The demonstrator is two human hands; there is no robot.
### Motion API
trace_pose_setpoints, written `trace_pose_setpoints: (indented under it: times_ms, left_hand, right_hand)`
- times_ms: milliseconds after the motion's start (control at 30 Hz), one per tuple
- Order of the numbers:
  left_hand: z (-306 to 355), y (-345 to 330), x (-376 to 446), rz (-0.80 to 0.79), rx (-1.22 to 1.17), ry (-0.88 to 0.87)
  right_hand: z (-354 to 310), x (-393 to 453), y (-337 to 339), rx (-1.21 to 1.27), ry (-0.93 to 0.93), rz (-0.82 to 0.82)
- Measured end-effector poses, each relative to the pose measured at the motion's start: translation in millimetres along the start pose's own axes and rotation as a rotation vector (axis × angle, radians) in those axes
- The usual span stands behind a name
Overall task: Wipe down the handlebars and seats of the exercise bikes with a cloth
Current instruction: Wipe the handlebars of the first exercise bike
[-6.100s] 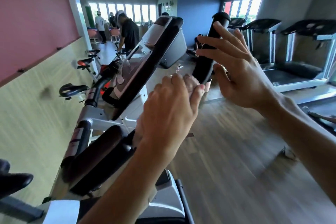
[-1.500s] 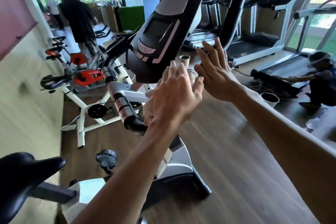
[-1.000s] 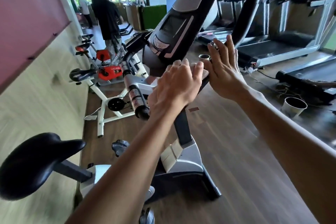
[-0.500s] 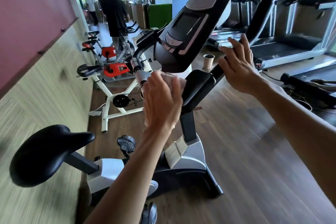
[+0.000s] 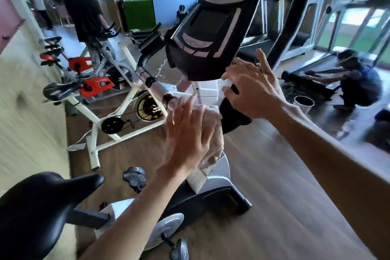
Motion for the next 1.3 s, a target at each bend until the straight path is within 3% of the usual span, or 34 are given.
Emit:
trace_pose_setpoints:
  times_ms: [200,367,433,633,867,1100,1300]
  left_hand:
    - [37,-13,14,0.106,-0.021,0.046]
    - [10,-10,21,0.223,-0.061,-0.375]
    - [2,-12,22,0.246,-0.108,-0.462]
    - [28,-16,13,0.263,-0.107,-0.05]
    - [2,-11,27,0.276,-0.192,-0.511]
    - [24,-12,17,0.25,-0.158,-0.101]
    - [7,1,26,0.184,-0.147,-0.436]
  right_hand:
    - [-12,-6,-7,-0.12,-0.142,-0.007]
    - [-14,-9,-9,-0.155,-0.18,-0.072]
    - [-15,-9,-9,-0.157,-0.185,-0.066]
    - [-15,-6,-10,-0.155,-0.235,-0.031]
    - [-18,-9,-10,-0.188,-0.242,-0.08]
    - [-18,-6,-14,-0.225,-0.284,-0.133]
    - [-17,-10,-12,-0.224,-0.265,-0.105]
Point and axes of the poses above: each hand's wrist, its own x-axis towards the middle knuckle, its own y-axis out of the back of the hand, z = x × y, the point moved 6 cm from there along x, towards the middle knuckle, and after that the axes turned 6 degrees about y, right-handed, at the moved point
